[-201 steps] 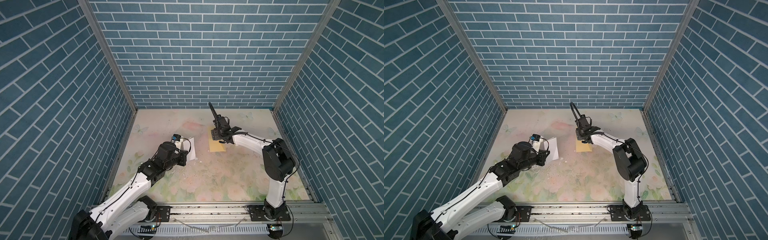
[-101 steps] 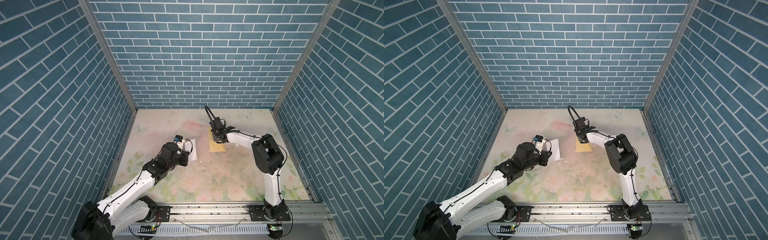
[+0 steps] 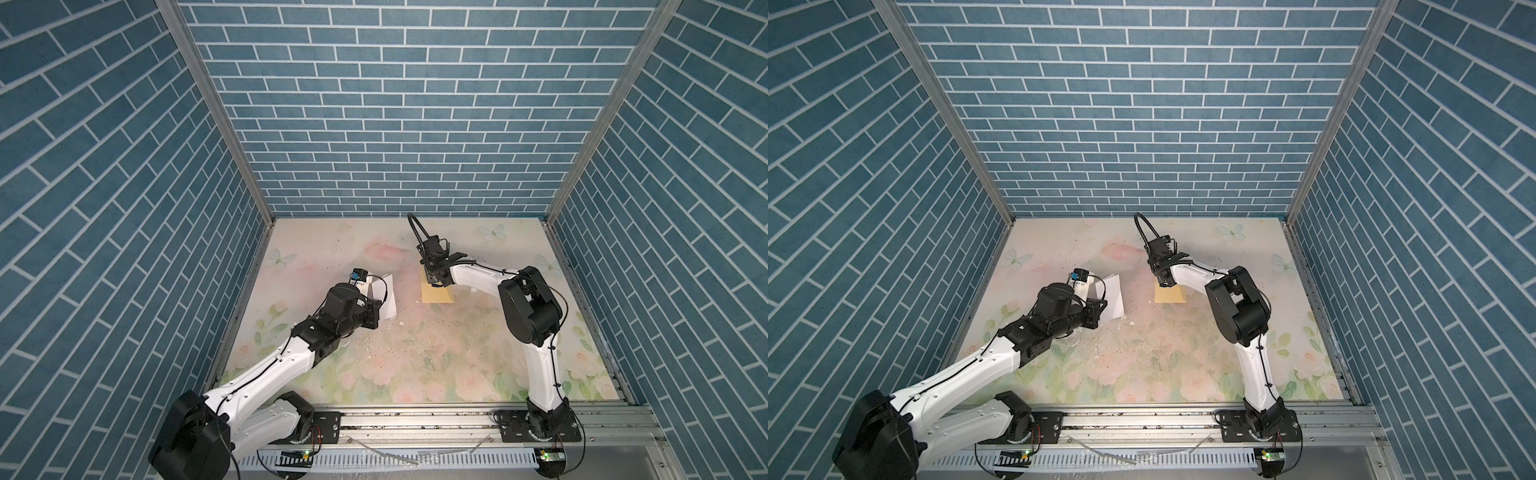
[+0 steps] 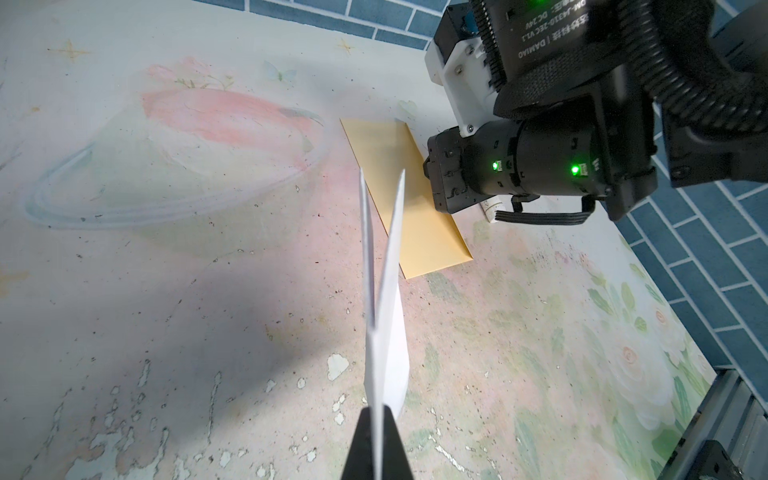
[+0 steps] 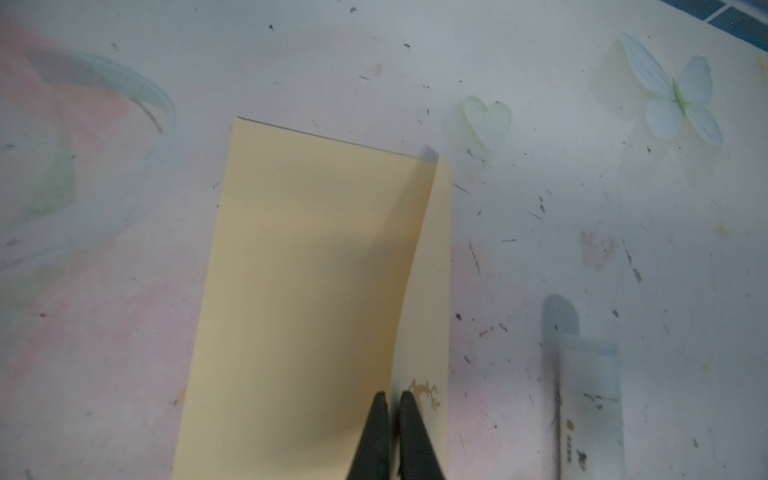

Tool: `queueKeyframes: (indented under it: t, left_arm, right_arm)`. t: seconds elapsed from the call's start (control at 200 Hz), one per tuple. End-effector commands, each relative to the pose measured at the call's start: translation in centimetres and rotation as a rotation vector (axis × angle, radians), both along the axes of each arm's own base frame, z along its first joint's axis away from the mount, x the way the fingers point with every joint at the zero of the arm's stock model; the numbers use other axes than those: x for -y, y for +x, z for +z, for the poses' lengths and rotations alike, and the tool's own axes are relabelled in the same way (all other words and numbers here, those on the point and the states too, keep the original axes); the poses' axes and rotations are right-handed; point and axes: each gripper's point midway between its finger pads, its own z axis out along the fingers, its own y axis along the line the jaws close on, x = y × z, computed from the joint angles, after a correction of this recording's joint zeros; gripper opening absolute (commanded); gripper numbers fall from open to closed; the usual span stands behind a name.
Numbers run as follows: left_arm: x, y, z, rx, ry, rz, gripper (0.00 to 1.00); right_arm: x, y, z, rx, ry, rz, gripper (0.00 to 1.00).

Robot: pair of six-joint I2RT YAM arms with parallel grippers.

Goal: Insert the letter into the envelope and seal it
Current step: 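Hold the letter with the left gripper while the right gripper reaches to the yellow envelope, then drag the yellow envelope under the held letter with the right gripper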

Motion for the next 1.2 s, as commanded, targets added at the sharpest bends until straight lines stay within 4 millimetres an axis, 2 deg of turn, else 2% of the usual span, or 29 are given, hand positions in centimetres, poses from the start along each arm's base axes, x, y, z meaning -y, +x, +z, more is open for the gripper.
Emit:
queueKeyframes:
  t: [0.0, 0.205, 0.41, 0.56, 0.7, 0.865, 0.98, 1.19]
  left_arm:
    - [0.7, 0.4, 0.6, 0.02, -0.025, -0.007, 0.0]
    - [1.8, 0.7, 1.7, 0.045, -0.045, -0.021, 0.0]
    - [2.5, 1.2, 2.2, 0.054, -0.076, -0.011, 0.0]
    - [2.9, 1.6, 1.9, 0.051, -0.092, -0.002, 0.0]
    - [3.4, 1.9, 1.4, 0.041, -0.105, -0.003, 0.0]
    - [4.1, 2.5, 0.9, 0.042, -0.134, 0.003, 0.0]
    - [4.8, 2.9, 0.3, 0.026, -0.154, -0.003, 0.0]
    - [5.8, 3.2, -2.1, -0.032, -0.15, -0.019, 0.0]
  right_arm:
    - [0.0, 0.3, 0.7, 0.018, 0.001, -0.018, 0.0]
    - [-1.9, -1.0, 2.7, 0.018, 0.166, 0.047, 0.0]
    - [-3.7, -4.3, 6.0, -0.003, 0.443, 0.084, 0.0]
    - [-4.6, -6.9, 7.8, -0.021, 0.6, 0.126, 0.0]
    - [-4.7, -8.8, 8.0, -0.039, 0.697, 0.125, 0.0]
    - [-4.7, -10.4, 7.4, -0.044, 0.811, 0.094, 0.0]
    - [-4.5, -11.2, 6.1, -0.066, 0.829, 0.077, 0.0]
    - [-4.2, -12.3, 3.8, -0.094, 0.863, 0.023, 0.0]
